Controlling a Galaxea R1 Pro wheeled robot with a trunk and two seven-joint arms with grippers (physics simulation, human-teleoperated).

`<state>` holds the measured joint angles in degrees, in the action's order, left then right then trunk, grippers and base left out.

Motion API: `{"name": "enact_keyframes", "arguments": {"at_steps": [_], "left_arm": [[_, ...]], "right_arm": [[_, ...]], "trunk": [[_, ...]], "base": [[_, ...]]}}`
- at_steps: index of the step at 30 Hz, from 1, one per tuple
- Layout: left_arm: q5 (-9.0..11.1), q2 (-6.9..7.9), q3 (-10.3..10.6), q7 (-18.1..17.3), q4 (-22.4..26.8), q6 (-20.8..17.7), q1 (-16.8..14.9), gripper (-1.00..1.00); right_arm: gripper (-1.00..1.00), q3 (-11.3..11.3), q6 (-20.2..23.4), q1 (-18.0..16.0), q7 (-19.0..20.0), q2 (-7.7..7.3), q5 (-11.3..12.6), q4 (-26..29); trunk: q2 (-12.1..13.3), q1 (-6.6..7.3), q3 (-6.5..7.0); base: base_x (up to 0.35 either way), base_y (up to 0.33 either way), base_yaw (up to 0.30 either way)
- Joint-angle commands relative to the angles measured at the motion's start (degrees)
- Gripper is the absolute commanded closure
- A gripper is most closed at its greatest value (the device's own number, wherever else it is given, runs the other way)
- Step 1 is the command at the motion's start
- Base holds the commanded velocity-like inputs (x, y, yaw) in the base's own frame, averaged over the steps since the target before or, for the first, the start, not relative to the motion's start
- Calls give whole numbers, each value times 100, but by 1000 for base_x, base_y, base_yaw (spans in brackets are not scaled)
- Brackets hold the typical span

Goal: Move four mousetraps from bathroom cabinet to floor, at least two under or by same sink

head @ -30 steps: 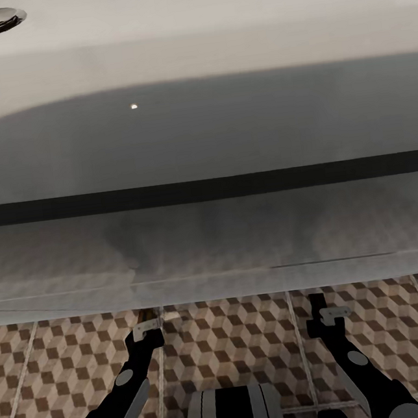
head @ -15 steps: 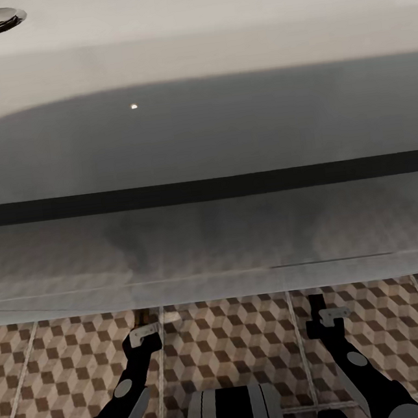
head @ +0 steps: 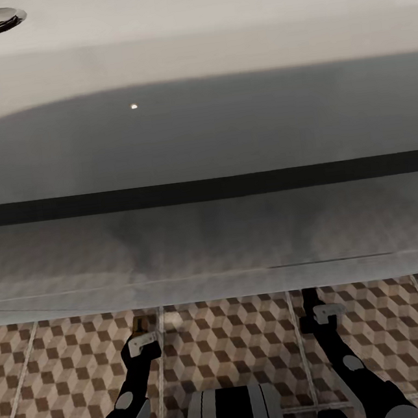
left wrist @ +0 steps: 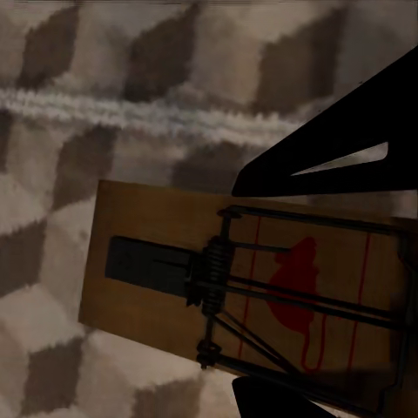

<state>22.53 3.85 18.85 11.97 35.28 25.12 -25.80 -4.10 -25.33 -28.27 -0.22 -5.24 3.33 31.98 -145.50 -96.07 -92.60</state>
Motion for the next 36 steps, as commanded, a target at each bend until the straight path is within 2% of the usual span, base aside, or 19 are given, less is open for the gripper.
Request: {"name": "enact_keyframes", "arguments": {"at_steps": [1, 4, 8, 19, 27, 36], "left_arm": [[9, 6, 49, 68, -7, 99, -4, 100], [11, 6, 49, 68, -18, 218, -11, 100], [14, 23, 50, 68, -9, 256, -30, 100], [10, 13, 50, 68, -13, 285, -88, 100], [5, 25, 57, 68, -21, 627, -103, 100], [14, 17, 55, 73, 23, 728, -181, 100]], "right_arm": [[100, -136, -173, -3, 3, 14, 56, -56], [100, -322, -373, -3, -5, 44, 45, -174], [100, -383, -431, -3, -11, 55, 18, -202], [100, -396, -449, -3, -13, 58, 41, -184], [100, -390, -476, -13, -13, 58, 68, -176], [100, -375, -1043, -45, -20, 78, 71, -107]], "trunk": [[-1, 1, -3], [-1, 1, -3], [-1, 1, -3], [-1, 1, -3], [-1, 1, -3], [-1, 1, -3]], "base": [[0, 0, 0], [0, 0, 0], [0, 0, 0], [0, 0, 0], [0, 0, 0], [0, 0, 0]]}}
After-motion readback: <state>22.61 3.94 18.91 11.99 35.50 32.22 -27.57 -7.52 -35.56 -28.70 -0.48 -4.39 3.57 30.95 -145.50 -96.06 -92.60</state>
